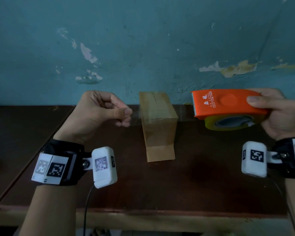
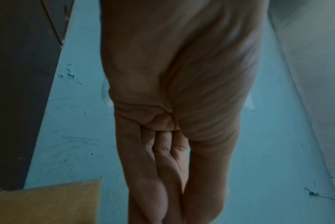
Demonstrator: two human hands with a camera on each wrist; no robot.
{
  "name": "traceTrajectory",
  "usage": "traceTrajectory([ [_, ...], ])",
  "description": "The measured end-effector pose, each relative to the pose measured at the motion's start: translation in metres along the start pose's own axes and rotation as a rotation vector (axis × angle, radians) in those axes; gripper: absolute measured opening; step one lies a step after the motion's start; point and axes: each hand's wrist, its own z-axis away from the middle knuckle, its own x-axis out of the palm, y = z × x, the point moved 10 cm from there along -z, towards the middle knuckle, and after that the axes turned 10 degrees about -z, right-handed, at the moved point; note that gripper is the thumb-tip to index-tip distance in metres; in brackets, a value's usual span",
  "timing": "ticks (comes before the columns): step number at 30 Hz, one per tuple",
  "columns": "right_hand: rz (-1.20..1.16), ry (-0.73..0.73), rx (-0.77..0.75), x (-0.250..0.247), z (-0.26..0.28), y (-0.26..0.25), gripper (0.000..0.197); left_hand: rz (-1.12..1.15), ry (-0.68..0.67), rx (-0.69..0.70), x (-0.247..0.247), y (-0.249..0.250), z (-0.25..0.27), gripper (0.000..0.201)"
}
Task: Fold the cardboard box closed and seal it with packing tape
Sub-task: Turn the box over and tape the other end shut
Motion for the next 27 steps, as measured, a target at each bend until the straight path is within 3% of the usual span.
traceTrajectory([
  [3, 0.015, -0.001, 0.0, 0.001, -0.003, 0.005, 0.041, 0.011, -0.021, -0.023, 0.001, -0.007, -0.002, 0.026],
  [8, 0.001, -0.026, 0.024, 0.012, -0.003, 0.011, 0.024, 0.038, -0.029, -0.097, 0.0, -0.021, -0.003, 0.05],
  [11, 0.0, -0.064, 0.04, 0.015, -0.001, 0.013, 0.028, 0.029, -0.028, -0.11, 0.0, -0.025, -0.003, 0.044],
  [17, -0.031, -0.079, 0.03, 0.016, 0.005, 0.011, 0.037, 0.025, 0.0, -0.149, 0.005, -0.029, -0.003, 0.012],
  [19, -0.031, -0.081, 0.022, 0.015, 0.006, 0.01, 0.042, 0.037, 0.007, -0.163, 0.006, -0.029, -0.004, 0.014],
  [22, -0.078, -0.076, 0.028, 0.01, 0.005, 0.012, 0.028, 0.043, -0.011, -0.168, 0.009, -0.03, -0.005, 0.016],
  [27, -0.057, -0.05, 0.111, 0.003, 0.004, 0.028, 0.027, 0.045, -0.008, -0.173, 0.006, -0.032, -0.006, 0.02],
])
